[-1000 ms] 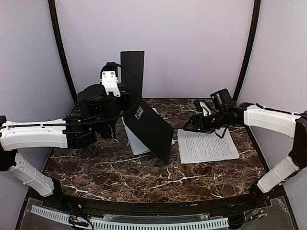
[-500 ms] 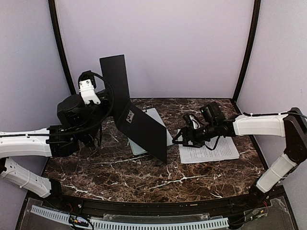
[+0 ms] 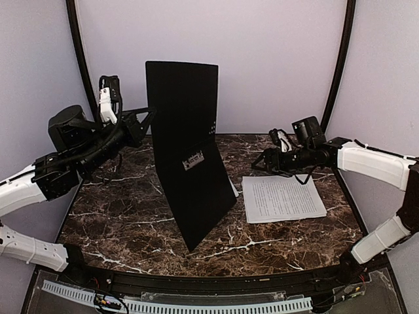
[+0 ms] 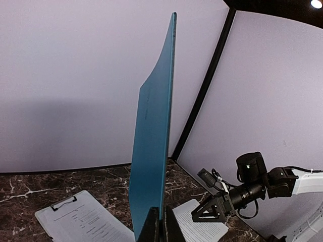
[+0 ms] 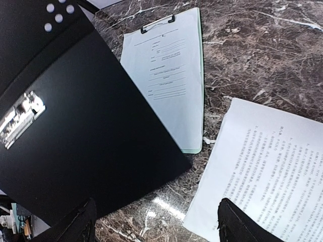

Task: Put the files into the folder

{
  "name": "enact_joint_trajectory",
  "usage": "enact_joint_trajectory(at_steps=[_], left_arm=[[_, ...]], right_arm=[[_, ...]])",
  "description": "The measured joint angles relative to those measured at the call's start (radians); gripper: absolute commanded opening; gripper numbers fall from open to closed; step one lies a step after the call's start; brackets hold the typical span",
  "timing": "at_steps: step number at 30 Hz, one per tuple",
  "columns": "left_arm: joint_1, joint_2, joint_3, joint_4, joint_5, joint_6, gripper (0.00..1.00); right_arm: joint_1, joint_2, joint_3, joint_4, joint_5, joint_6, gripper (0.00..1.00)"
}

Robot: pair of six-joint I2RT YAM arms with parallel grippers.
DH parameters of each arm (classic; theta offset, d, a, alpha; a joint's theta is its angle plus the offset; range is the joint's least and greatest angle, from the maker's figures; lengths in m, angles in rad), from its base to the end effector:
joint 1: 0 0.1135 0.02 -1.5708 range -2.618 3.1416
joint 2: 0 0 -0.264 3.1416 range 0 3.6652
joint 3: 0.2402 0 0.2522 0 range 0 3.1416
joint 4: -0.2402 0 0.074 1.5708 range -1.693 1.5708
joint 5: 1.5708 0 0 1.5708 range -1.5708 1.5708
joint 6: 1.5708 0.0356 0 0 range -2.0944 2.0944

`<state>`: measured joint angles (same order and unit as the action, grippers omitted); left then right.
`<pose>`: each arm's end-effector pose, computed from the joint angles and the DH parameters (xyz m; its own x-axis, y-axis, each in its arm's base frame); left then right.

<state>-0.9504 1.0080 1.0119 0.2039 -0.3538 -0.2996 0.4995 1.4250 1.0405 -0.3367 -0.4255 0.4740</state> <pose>0.1431 -0.1791 0.4199 -0.0525 -0.4027 -0.9138 0.5764 0.7351 -0.3571 0.2661 0.1619 0.2682 -0.8391 0.0158 -0.5438 -0.3657 0.7236 0.5853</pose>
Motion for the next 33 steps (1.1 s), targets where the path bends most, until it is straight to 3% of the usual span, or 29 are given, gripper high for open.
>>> enact_joint_trajectory(at_steps=[2, 11, 18, 24, 28, 33], left_arm=[[0.049, 0.02, 0.005, -0.021, 0.148, -0.078, 0.01], [0.248, 0.153, 0.005, -0.121, 0.492, -0.242, 0.01], [0.4, 0.223, 0.01, -0.247, 0.58, -0.215, 0.01], [0.497, 0.316, 0.006, -0.243, 0.625, -0.175, 0.02], [0.53, 0.368, -0.024, -0.208, 0.65, -0.151, 0.09], [0.563, 0.454, -0.046, -0.208, 0.661, -0.113, 0.27]], right_arm=[[-0.017, -0.009, 0.011, -0.02, 0.008, -0.014, 0.8], [-0.024, -0.011, 0.017, -0.064, 0.019, -0.048, 0.8], [-0.027, 0.006, 0.017, -0.071, 0.03, -0.071, 0.8], [-0.027, 0.037, 0.016, -0.08, 0.057, -0.098, 0.8], [-0.027, 0.044, 0.013, -0.082, 0.069, -0.108, 0.8], [-0.027, 0.059, -0.002, -0.08, 0.071, -0.121, 0.79]])
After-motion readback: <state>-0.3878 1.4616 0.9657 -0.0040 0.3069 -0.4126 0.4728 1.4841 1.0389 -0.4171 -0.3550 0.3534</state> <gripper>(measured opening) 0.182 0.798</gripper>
